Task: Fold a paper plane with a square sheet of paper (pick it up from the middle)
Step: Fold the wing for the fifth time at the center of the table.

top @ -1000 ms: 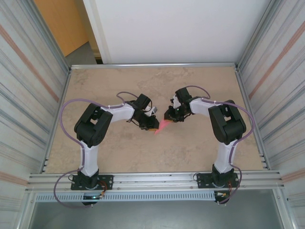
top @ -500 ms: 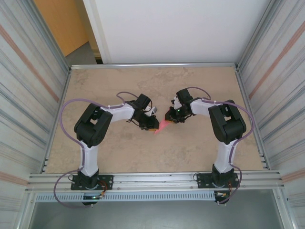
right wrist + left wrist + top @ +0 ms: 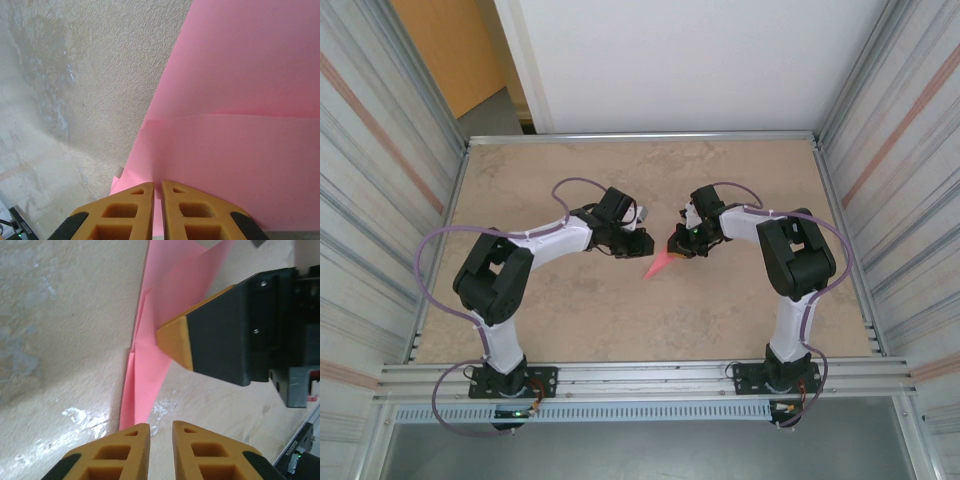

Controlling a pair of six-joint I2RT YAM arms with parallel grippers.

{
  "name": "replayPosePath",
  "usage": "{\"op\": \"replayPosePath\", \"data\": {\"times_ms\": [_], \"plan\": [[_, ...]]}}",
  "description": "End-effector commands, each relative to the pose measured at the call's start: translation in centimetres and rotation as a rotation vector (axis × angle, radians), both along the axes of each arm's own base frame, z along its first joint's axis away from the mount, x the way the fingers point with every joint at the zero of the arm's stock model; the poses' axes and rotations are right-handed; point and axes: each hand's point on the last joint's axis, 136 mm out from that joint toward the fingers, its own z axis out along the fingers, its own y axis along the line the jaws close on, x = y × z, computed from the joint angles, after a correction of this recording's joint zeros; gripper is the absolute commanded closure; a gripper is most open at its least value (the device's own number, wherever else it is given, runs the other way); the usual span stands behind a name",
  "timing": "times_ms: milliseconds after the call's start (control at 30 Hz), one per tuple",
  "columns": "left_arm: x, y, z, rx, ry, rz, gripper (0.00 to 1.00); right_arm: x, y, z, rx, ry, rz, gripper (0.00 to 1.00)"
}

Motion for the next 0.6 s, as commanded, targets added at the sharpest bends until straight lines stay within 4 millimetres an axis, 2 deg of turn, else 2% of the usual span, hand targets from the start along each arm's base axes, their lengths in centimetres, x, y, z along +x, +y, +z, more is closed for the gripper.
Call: {"op": "replayPosePath", "data": {"times_ms": [0,233,567], "plan": [[-0.6,-1.9,0.9,-0.087,0.001,-0.047,0.83,-1.9,-1.9,-3.4,-0.106,0.100,-0.001,0.87],[-0.6,-4.3,-0.6,-0.123,0.059,-0.071,0.92,-1.9,-1.7,-3.4,-0.087,0.113,-0.005,0.90],[-0.5,-4.3,-3.2,-0.066,0.113,-0.071,0.95,-2.0,-1.7,-3.5,-0.075,0.126,-0.008,0.91]]}}
